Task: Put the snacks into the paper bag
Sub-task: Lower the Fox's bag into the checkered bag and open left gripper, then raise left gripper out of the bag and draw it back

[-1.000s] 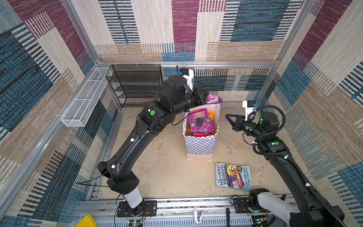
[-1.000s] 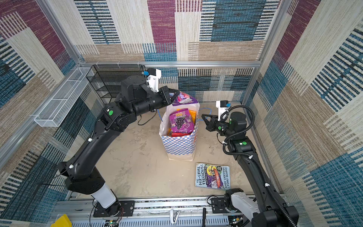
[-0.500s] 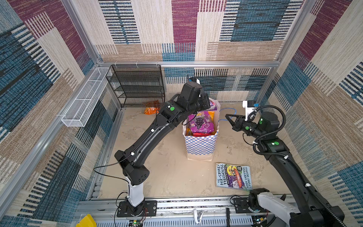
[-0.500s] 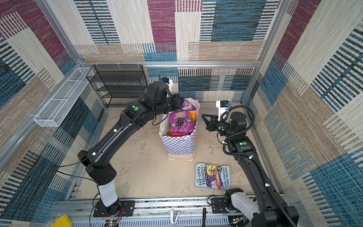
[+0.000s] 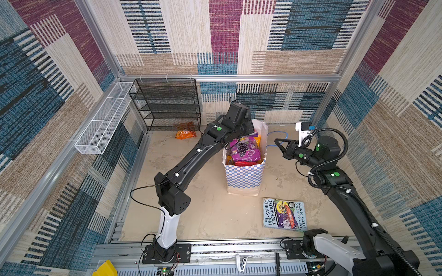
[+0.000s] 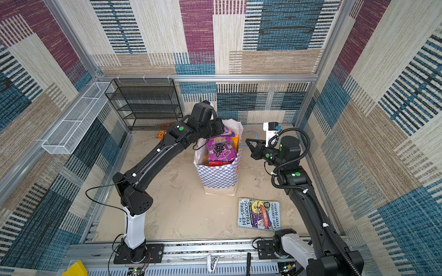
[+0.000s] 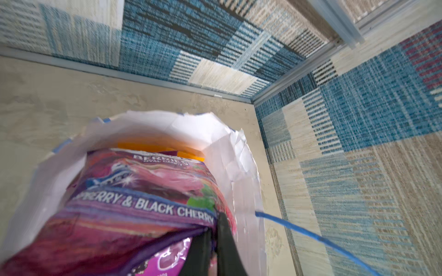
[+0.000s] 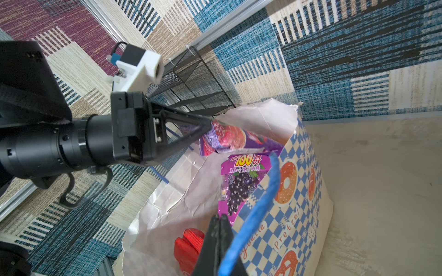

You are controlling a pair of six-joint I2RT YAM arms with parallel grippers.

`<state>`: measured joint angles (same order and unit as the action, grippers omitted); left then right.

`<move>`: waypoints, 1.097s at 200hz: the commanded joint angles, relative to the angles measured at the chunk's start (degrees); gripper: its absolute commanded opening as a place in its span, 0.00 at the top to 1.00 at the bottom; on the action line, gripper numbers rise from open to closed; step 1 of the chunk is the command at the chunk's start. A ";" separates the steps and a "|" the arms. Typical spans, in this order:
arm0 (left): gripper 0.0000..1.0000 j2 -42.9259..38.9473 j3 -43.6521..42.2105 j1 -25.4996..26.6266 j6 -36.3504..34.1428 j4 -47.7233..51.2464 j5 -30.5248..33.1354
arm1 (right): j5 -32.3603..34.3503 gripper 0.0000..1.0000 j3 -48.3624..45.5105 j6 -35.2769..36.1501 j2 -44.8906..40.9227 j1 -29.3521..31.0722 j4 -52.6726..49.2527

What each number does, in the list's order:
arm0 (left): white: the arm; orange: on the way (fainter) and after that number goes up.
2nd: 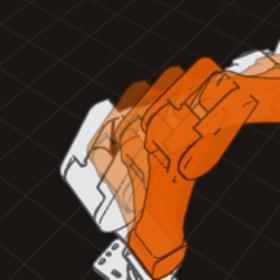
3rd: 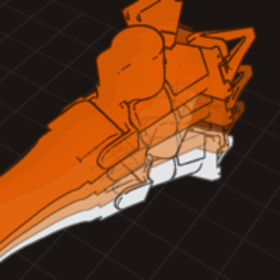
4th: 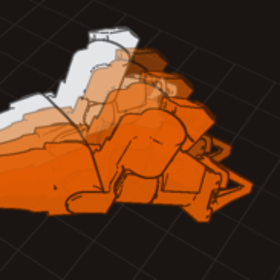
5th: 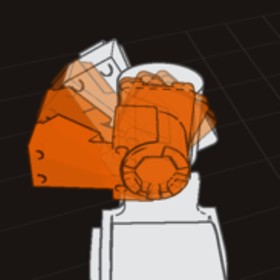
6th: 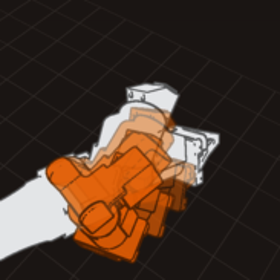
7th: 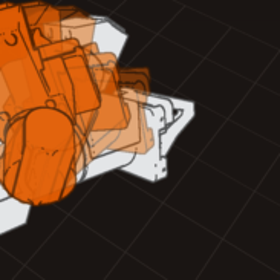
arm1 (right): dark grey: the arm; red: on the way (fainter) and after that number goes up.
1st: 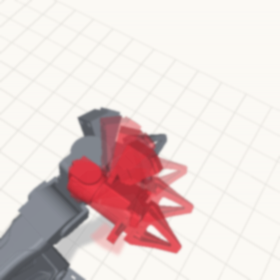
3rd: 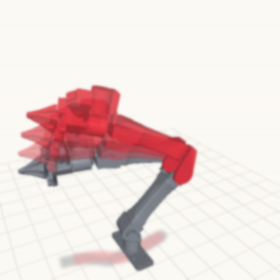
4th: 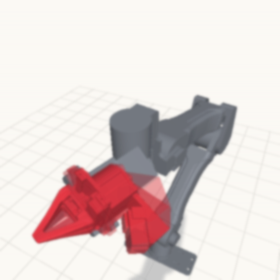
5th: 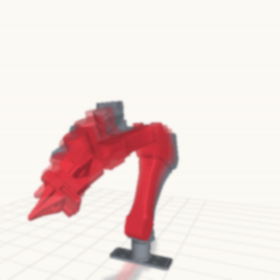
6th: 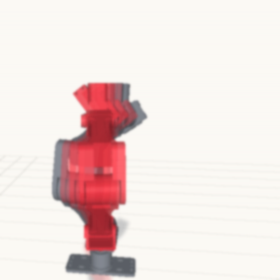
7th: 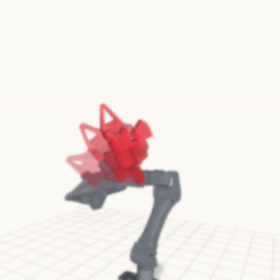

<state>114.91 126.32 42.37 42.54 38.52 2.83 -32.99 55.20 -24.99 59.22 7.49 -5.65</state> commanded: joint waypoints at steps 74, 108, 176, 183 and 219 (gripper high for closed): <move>0.48 -19.10 -20.84 5.28 -3.24 -15.99 4.79 | -0.82 1.00 -0.09 -0.04 0.00 -0.06 1.87; 0.50 -17.66 -17.99 5.29 -5.40 -12.49 2.68 | -0.59 1.00 -0.10 0.05 -0.29 -0.02 1.81; 0.33 -23.62 -16.20 5.30 -11.92 -6.95 -3.04 | -0.58 1.00 -0.26 -0.03 0.11 -0.02 2.02; 0.28 -25.15 -16.24 5.29 -13.02 -6.14 -2.73 | -0.66 1.00 -0.27 -0.03 0.19 -0.05 2.05; 0.06 -35.58 -19.83 4.91 -17.57 -2.71 0.64 | -0.63 1.00 -0.34 -0.01 0.41 -0.02 2.13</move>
<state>84.75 108.88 47.62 30.09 32.95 1.17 -33.01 55.11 -25.02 59.46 7.49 -5.63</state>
